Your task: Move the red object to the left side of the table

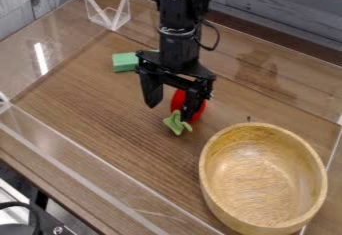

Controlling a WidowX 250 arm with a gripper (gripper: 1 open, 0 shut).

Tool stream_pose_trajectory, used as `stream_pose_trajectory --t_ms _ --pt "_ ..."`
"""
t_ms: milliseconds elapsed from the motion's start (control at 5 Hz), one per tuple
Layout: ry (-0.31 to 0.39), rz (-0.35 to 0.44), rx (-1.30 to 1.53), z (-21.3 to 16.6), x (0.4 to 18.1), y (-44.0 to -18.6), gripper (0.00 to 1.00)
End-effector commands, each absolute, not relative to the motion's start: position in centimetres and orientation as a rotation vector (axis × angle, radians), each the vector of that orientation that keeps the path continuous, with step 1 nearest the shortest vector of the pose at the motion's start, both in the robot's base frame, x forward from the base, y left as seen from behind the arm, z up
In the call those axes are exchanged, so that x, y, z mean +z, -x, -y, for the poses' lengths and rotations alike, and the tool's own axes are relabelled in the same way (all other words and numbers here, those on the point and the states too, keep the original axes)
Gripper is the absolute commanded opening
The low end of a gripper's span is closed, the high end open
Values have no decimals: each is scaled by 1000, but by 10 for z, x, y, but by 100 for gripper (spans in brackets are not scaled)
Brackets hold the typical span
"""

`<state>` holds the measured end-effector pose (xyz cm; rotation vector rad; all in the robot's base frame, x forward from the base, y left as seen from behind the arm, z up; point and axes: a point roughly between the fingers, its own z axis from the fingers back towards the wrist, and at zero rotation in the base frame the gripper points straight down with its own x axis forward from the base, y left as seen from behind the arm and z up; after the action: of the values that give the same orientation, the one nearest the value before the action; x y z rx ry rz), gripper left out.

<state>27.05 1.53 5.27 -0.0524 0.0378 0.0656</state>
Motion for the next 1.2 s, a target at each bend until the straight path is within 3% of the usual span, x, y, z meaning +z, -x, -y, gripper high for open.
stream_pose_trajectory --t_ms 0,400,600,1000 --pt "50 22 62 -13 68 -279 100" --pt "49 24 76 -13 64 -282 100" --pt "47 22 84 -14 58 -284 0" --pt "61 37 89 -19 67 -284 0"
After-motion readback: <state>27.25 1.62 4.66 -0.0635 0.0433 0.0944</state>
